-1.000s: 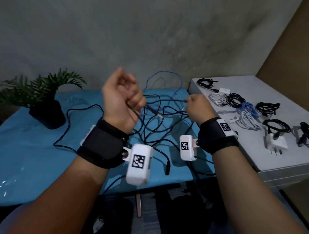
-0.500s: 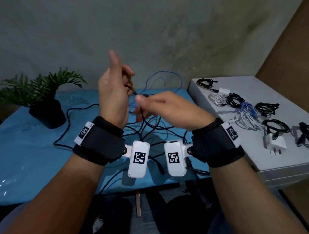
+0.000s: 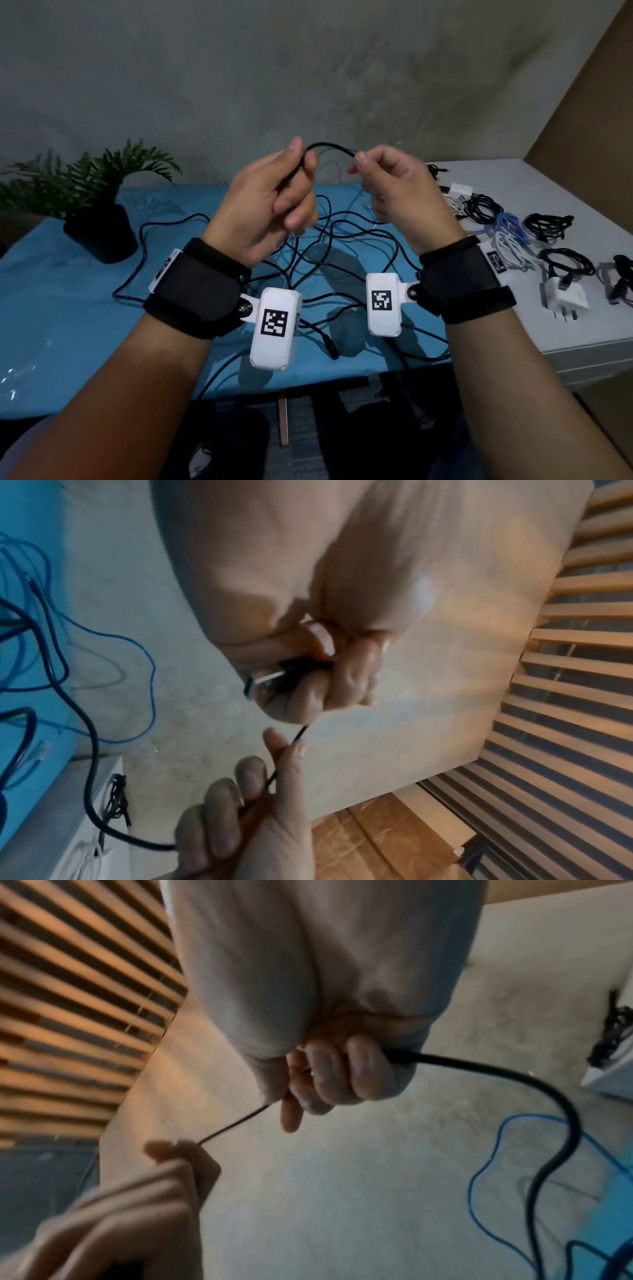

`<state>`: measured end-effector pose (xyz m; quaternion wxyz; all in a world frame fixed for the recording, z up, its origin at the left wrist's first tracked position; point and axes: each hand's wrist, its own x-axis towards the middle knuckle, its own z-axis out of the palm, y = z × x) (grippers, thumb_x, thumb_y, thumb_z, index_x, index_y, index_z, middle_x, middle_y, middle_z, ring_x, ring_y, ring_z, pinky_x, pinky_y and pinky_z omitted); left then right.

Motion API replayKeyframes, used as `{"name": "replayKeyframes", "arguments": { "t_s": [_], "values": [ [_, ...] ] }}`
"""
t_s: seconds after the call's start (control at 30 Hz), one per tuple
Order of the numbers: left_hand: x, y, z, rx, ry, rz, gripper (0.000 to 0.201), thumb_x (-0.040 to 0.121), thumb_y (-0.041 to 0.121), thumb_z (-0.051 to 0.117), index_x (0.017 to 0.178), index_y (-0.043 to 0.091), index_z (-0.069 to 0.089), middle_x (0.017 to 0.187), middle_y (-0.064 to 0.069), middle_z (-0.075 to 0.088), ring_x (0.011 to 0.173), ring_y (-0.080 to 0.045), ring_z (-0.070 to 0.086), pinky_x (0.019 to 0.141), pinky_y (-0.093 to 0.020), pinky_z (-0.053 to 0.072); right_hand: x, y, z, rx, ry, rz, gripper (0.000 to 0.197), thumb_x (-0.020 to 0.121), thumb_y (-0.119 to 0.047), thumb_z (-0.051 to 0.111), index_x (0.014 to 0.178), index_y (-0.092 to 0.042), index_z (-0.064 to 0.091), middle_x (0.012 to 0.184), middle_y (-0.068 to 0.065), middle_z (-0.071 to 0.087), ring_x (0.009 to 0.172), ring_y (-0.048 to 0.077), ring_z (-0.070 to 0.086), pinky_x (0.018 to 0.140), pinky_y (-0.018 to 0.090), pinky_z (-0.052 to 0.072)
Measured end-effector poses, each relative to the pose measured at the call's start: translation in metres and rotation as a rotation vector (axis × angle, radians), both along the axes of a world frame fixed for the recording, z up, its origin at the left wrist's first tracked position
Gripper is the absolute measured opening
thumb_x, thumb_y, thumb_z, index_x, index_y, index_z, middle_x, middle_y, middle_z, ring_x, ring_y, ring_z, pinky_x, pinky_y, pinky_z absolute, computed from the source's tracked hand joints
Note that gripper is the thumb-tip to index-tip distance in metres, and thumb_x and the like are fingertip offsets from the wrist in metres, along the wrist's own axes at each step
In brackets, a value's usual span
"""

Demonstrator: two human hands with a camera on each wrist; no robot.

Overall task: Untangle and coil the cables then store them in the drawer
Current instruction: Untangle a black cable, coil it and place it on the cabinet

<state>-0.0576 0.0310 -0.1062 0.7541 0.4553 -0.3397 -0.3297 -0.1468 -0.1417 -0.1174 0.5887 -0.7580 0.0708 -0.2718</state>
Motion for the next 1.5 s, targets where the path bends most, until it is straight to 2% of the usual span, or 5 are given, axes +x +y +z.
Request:
{"name": "replayKeyframes", "arguments": {
  "t_s": [0.23, 0.47, 0.87, 1.17, 1.5],
  "values": [
    [0.008, 0.003, 0.005, -0.232, 0.120, 0.082, 0.034, 0.111, 0.025, 0.030, 0.117, 0.008, 0.059, 0.057, 0.010, 0.051, 0.049, -0.004, 0.050, 0.059, -0.020, 0.045, 0.007, 0.014, -0.016, -0.485, 0.139, -0.100, 0.040, 0.109, -0.042, 0.039, 0.106, -0.017, 0.071, 0.061, -0.014, 0.057, 0.058, 0.001, 0.052, 0.063, 0.028, 0.043],
    [0.039, 0.021, 0.007, -0.466, 0.256, 0.279, 0.029, 0.110, 0.015, 0.030, 0.112, 0.005, 0.058, 0.088, 0.000, 0.077, 0.086, -0.013, 0.074, 0.077, -0.026, 0.058, 0.009, 0.026, -0.020, -0.741, 0.356, 0.103, 0.042, 0.109, -0.037, 0.040, 0.146, -0.021, 0.054, 0.142, 0.000, 0.061, 0.132, 0.018, 0.053, 0.109, 0.035, 0.042],
    [0.017, 0.014, -0.004, 0.464, -0.693, 0.288, 0.028, 0.107, 0.014, 0.042, 0.090, 0.011, 0.064, 0.064, 0.000, 0.069, 0.049, -0.023, 0.059, 0.048, -0.030, 0.046, 0.004, 0.041, 0.004, -0.832, 0.167, 0.038, 0.026, 0.090, -0.047, 0.071, 0.075, -0.026, 0.069, 0.054, -0.009, 0.047, 0.053, 0.006, 0.042, 0.057, 0.029, 0.033],
    [0.010, 0.015, -0.003, 0.158, -0.177, -0.103, 0.034, 0.105, 0.030, 0.040, 0.086, 0.010, 0.060, 0.047, 0.008, 0.030, 0.035, -0.005, 0.020, 0.040, -0.024, 0.011, -0.007, 0.025, 0.017, -0.323, -0.110, 0.133, 0.011, 0.099, -0.019, 0.062, 0.090, -0.016, 0.057, 0.077, -0.004, 0.052, 0.064, 0.012, 0.046, 0.061, 0.032, 0.041],
    [0.000, 0.006, -0.003, 0.118, -0.013, -0.097, 0.031, 0.107, 0.018, 0.032, 0.098, 0.004, 0.058, 0.057, 0.000, 0.042, 0.047, -0.018, 0.047, 0.051, -0.027, 0.043, 0.002, 0.029, 0.011, -0.307, -0.086, 0.018, 0.021, 0.103, -0.020, 0.058, 0.085, -0.009, 0.065, 0.062, 0.002, 0.054, 0.056, 0.008, 0.048, 0.058, 0.020, 0.038]
  ]
}}
